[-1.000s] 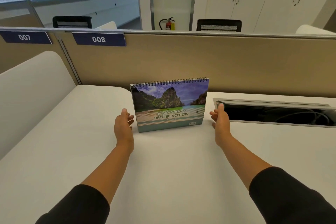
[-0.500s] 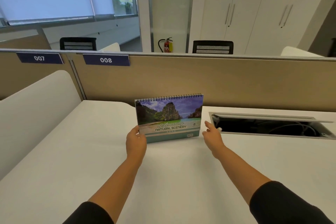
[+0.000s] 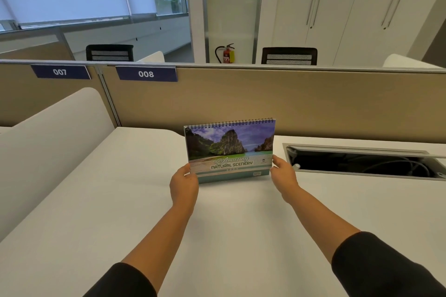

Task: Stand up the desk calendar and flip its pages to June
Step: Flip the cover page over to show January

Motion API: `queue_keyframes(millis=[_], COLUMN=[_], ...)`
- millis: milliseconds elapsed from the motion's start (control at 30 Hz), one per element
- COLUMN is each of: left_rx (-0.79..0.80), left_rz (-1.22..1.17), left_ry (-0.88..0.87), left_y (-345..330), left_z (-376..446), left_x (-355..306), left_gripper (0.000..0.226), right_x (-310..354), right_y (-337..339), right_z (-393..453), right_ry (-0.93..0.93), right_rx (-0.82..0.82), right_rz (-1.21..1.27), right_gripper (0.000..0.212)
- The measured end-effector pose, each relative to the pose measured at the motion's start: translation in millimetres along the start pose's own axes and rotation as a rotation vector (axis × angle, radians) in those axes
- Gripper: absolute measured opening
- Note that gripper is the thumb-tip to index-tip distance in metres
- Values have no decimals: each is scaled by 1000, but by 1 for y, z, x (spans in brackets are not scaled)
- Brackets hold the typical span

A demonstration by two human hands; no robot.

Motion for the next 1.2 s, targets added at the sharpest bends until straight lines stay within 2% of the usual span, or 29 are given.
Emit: queue_keyframes(millis=[200, 533, 667, 767, 833, 900, 967, 1067, 1133, 1200], left_rx=[1, 50, 35, 23, 18, 17, 29, 77, 88, 92], left_rz=[-13, -6, -7, -22, -49, -68, -67, -91, -59, -22], left_ry=[8, 12, 13, 40, 39, 14, -49, -126, -144, -154], left_y=[3, 3, 5, 8, 12, 19, 28, 36, 37, 33], left_z=[-2, -11, -10, -10, -8, -5, -2, 3, 8, 12], left_x=[-1, -1, 4, 8, 10, 11, 9, 7, 1, -7], left_gripper=[36, 44, 41, 37, 34, 33, 33, 36, 38, 41], right_x=[3, 3, -2, -3, 3, 15, 31, 63, 86, 108], right_y=[5, 7, 9, 17, 21, 26, 35, 52, 60, 61], right_z=[-8, -21, -25, -32, -36, -42, -50, -59, -60, -52], right_ry=[43, 129, 103, 71, 33, -27, 13, 215, 350, 419], right_rx=[-2, 4, -86, -180, -112, 26, 176, 336, 350, 299], right_rz=[-40, -118, -133, 50, 189, 354, 532, 709, 732, 653], right_gripper=[48, 45, 38, 22, 16, 16, 31, 70, 84, 87])
Point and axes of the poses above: each hand's wrist, its own z-axis towards the middle knuckle, its own y-axis out of the back of the hand, x = y × z, the point moved 4 cm from there along z, towards the middle knuckle, and after that the axes turned 6 degrees about -z, right-handed, at the moved point
